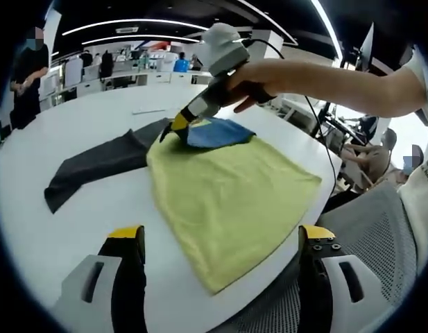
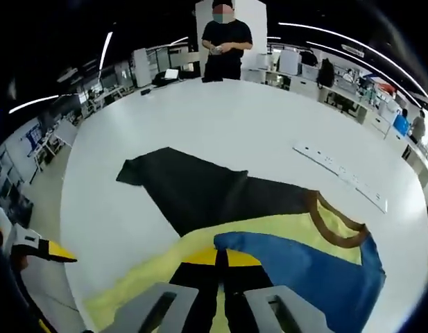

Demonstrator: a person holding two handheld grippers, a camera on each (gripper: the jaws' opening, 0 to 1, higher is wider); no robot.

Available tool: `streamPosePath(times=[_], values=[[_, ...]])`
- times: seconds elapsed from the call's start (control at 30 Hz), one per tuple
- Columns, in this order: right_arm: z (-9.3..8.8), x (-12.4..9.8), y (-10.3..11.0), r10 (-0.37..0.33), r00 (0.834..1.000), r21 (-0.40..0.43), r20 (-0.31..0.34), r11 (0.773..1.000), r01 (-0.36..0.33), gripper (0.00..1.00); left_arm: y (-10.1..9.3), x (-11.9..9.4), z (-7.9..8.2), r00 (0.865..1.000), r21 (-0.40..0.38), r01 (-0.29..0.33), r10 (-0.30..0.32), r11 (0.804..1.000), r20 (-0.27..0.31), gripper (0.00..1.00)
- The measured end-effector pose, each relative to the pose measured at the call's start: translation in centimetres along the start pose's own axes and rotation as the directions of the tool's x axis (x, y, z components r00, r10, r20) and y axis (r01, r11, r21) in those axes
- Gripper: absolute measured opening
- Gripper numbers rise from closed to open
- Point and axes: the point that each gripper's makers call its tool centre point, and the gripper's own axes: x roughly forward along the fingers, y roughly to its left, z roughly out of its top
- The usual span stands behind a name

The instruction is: Fold the garment on the visible template until the final outline fits inside the template.

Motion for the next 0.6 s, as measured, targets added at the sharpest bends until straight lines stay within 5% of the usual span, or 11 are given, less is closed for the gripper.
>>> streamPosePath(times=[0.13,0.3,0.6], values=[[-2.0,0.2,1.9,0.093,0.994,0.039,-0.064,0.995,-0.091,0.0,0.0,0.0,-0.1,1.0,0.001,0.0,0.0,1.0,-0.003,0.88],[-2.8,0.0,1.4,0.102,0.99,0.057,-0.096,0.994,-0.097,0.1,-0.1,0.1,0.0,1.0,0.002,0.004,-0.004,1.0,0.0,0.88],[-1.1,-1.4,-0.6,0.063,0.998,-0.01,-0.016,0.998,-0.063,0.41,-0.3,0.1,0.4,1.0,0.011,0.005,-0.005,1.0,0.013,0.89]])
